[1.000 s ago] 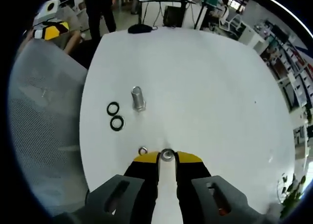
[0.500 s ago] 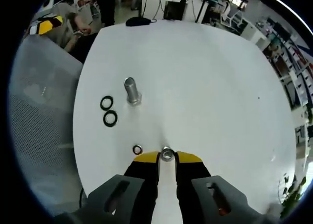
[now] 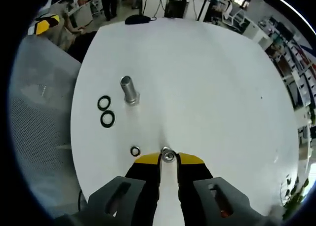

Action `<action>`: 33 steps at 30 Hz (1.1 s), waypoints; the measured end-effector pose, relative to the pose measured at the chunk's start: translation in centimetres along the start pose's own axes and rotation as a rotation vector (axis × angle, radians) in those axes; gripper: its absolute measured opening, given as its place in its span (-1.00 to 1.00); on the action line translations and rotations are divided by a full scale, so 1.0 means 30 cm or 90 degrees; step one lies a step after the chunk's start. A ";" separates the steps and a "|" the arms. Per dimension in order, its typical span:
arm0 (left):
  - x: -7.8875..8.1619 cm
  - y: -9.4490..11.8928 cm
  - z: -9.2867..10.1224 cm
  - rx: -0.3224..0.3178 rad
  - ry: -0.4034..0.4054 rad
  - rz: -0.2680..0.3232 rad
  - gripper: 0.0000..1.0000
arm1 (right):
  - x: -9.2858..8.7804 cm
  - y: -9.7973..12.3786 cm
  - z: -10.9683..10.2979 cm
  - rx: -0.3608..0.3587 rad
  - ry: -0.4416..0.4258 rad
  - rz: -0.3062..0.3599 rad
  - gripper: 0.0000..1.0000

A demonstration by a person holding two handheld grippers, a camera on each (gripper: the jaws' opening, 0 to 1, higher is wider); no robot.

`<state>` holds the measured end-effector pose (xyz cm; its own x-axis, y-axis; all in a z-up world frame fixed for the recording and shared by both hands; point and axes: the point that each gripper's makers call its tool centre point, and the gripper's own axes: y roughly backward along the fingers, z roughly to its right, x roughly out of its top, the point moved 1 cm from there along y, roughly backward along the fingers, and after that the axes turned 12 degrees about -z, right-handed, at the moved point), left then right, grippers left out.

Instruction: Place the washer onto the threaded stud by aligning its center hole with the stud, sliding it down to the base, and recovering from edge contact or off-axis alignment until the washer reaches the visible bottom stop.

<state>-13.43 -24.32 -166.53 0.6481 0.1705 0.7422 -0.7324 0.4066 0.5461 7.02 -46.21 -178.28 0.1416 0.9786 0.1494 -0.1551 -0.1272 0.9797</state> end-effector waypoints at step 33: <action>-0.006 -0.004 0.000 0.001 -0.005 -0.009 -0.77 | -0.018 -0.160 -0.008 0.032 0.013 -0.063 -0.73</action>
<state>-13.45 -24.39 -166.74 0.6571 0.1578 0.7371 -0.7233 0.4070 0.5578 7.45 -46.09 -183.11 0.1337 0.9898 0.0499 -0.0919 -0.0378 0.9951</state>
